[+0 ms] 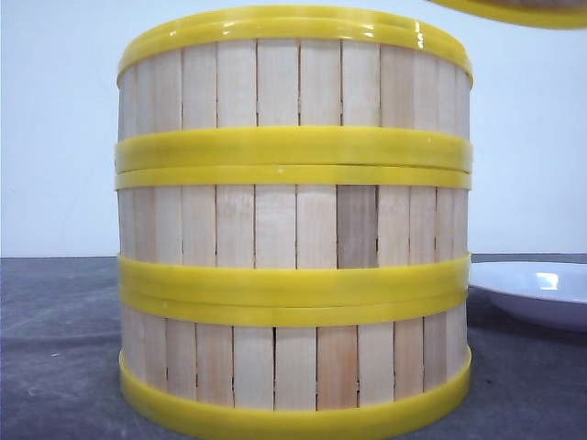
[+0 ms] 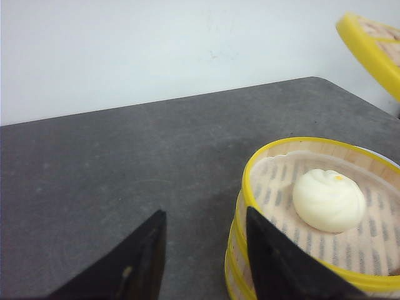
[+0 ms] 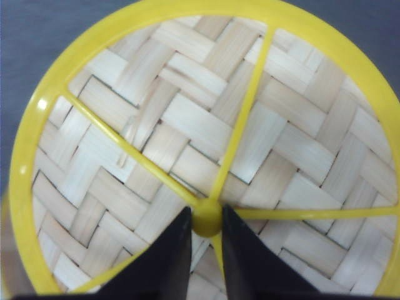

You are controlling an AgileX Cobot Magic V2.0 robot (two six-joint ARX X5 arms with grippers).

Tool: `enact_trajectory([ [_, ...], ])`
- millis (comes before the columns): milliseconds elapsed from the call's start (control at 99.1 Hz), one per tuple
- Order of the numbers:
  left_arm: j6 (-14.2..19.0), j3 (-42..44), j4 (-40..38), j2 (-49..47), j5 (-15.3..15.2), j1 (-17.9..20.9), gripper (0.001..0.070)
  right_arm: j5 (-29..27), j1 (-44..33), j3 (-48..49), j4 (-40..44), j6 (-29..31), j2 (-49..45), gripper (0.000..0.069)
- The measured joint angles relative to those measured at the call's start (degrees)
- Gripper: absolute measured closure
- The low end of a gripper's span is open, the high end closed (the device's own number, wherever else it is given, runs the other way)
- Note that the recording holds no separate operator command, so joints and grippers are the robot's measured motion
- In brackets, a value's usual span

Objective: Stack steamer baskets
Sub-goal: 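Lift the lid with the right gripper and set it atop the stack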

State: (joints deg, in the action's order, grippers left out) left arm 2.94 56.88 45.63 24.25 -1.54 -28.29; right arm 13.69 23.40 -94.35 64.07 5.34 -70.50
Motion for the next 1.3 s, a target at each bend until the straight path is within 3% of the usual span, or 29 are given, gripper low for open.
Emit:
enact_trajectory([
  [283, 0.28, 0.0, 0.0, 0.0, 0.0, 0.0, 0.0477, -1.92, 13.07, 0.0, -0.13, 0.04, -4.44, 0.0637],
  [545, 0.92, 0.0, 0.02, 0.0, 0.02, 0.0, 0.0477, -5.86, 20.2, 0.0, -0.37, 0.04, -10.64, 0.0637],
  [1302, 0.98, 0.0, 0.26, 0.0, 0.04, 0.0, 0.0477, -9.66, 25.73, 0.0, -0.96, 0.0, -15.98, 0.0638],
])
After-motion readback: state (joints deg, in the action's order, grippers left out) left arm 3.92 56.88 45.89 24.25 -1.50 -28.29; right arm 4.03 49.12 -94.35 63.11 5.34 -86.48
